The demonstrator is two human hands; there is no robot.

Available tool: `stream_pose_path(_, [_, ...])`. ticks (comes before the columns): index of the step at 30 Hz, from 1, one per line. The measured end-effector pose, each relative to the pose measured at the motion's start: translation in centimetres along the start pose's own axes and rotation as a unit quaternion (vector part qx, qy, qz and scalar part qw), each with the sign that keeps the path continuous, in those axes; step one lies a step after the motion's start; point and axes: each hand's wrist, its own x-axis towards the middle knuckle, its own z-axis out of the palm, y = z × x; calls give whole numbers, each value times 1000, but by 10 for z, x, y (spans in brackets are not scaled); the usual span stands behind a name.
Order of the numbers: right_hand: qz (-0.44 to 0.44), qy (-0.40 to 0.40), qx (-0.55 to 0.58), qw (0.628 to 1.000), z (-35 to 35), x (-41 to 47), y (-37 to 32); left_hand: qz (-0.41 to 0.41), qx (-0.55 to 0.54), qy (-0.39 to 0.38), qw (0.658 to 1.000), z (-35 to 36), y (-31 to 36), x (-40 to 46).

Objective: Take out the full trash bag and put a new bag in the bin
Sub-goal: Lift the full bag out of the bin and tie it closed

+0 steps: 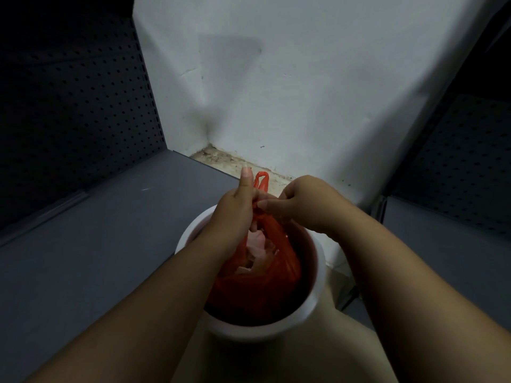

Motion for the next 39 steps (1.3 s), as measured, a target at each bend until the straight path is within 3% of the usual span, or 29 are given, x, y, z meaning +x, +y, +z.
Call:
stream_pose_path(3, [6,6,42,999,-1,0,-1,8,24,-10,1000,-2,1,0])
stream_pose_path(6, [40,77,107,990,-3,5,5,41,91,-33,994,-9,4,0])
stream_pose_path(10, [77,156,303,937,10,14,22,91,144,-86,982,-19,3,4])
stream_pose_path(12, [55,125,408,903,28,13,26,102,140,-58,983,-21,-1,6])
stream_pose_path(15, [5,-33,484,874,60,9,28,110,105,-24,988,-22,-4,7])
stream_pose_path(16, [-14,-67,441,895,67,7,30,107,92,-14,990,-22,-4,7])
stream_pose_path(18, [-76,-94,246,962,73,6,30,90,69,11,993,-24,-5,9])
stream_pose_path(20, [-95,-42,77,992,74,9,30,82,79,43,993,-25,-9,12])
stream_pose_path(21, [-83,-10,44,996,71,7,28,86,118,60,987,-26,-11,13])
stream_pose_path(23, [-61,40,24,997,68,10,29,103,245,57,962,-27,-13,13])
stream_pose_path(25, [-52,61,7,997,66,12,32,111,347,-11,931,-28,-11,12])
stream_pose_path(28, [-47,114,0,992,62,9,35,79,377,-124,915,-31,-2,9])
stream_pose_path(30, [-87,132,-26,987,60,6,38,43,336,-150,929,-33,3,7])
stream_pose_path(34, [-189,151,-29,970,62,-1,42,-29,159,-119,980,-34,4,3])
stream_pose_path(37, [-248,209,-35,945,69,1,48,-53,92,-110,988,-33,3,0])
stream_pose_path(39, [-241,223,-23,944,70,3,50,-45,97,-110,988,-35,0,-1])
